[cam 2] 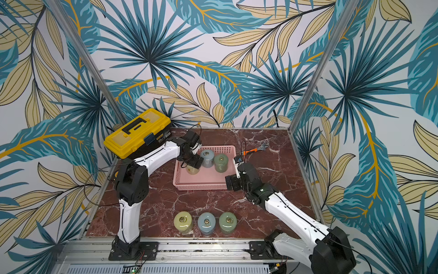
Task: Take the tea canister out of the basket
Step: Pick up the tea canister from the basket.
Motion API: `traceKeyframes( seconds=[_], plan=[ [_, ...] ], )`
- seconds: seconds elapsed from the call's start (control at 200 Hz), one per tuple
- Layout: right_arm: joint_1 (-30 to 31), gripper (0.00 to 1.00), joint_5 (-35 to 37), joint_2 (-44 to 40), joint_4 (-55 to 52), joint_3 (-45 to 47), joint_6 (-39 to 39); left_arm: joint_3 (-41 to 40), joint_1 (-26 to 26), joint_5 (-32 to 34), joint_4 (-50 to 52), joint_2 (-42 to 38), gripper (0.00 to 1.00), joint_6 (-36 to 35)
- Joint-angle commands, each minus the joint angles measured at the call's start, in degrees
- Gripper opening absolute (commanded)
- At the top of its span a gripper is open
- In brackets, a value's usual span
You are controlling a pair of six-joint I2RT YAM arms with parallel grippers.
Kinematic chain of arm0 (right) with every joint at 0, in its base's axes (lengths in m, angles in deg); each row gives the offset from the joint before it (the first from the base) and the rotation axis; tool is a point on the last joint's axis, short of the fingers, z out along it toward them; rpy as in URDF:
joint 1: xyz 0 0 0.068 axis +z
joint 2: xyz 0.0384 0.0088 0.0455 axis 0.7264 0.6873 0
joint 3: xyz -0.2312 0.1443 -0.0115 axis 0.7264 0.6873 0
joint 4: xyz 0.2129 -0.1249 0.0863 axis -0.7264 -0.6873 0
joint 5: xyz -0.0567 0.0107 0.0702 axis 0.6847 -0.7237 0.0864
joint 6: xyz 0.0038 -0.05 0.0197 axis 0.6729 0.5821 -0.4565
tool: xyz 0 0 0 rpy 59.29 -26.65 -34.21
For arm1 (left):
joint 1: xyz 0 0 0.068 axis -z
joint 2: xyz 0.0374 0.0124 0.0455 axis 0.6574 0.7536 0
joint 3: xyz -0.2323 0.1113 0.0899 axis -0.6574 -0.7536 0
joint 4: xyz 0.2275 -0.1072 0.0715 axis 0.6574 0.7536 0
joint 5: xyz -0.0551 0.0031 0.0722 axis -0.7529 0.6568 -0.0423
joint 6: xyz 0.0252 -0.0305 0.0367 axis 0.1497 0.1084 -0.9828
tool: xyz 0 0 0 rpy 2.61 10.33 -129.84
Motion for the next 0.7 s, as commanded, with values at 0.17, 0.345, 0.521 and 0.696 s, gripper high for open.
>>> traceKeyframes(
  seconds=[0.17,0.345,0.521,0.696],
  plan=[
    [-0.25,0.99,0.79,0.3,0.37,0.74,0.78,2.41,0.14,0.46,0.64,0.33,0.8,-0.84],
    [-0.21,0.99,0.85,0.3,0.39,0.75,0.74,2.39,0.16,0.82,0.84,-0.05,0.63,-0.75],
    [-0.21,0.99,0.85,0.57,0.41,0.73,0.68,2.66,0.12,1.01,0.99,-1.84,0.55,-0.49],
    [-0.22,0.99,0.96,0.67,0.42,0.65,0.64,3.6,0.12,0.68,2.39,-3.6,0.51,0.38]
  ],
)
